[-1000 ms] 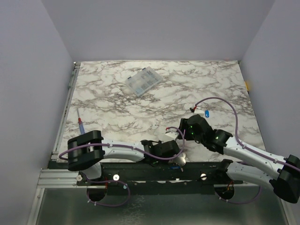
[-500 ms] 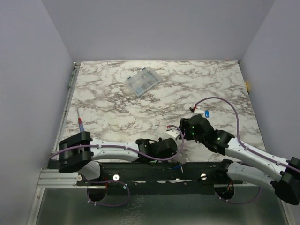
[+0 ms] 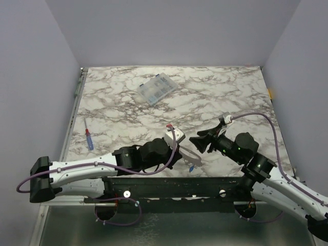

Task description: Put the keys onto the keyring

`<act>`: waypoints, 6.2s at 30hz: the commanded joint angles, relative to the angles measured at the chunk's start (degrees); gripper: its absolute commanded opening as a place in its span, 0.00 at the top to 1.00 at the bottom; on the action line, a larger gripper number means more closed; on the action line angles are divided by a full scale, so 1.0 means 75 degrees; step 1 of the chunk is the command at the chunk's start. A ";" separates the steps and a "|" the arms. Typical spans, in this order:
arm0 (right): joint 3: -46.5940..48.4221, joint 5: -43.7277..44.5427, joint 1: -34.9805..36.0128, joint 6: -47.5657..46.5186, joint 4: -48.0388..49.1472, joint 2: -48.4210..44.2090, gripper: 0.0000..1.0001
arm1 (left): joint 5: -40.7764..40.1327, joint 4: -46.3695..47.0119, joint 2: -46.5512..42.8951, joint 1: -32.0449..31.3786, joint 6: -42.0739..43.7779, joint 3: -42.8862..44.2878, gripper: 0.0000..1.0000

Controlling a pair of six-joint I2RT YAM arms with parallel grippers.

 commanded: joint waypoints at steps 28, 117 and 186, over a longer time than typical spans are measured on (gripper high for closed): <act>0.1442 -0.6503 -0.0004 -0.2020 0.1173 0.1931 0.53 | 0.1316 -0.0484 -0.2706 0.0026 0.3185 0.0339 1.00; 0.1842 -0.7042 0.0237 -0.2321 0.2473 0.2947 0.99 | 0.1986 0.0415 -0.2944 0.0046 0.2725 0.0320 0.40; 0.1795 -0.5509 0.0237 -0.2129 0.3083 0.2259 0.99 | 0.1006 0.0349 -0.4528 0.0041 0.2464 -0.0250 0.74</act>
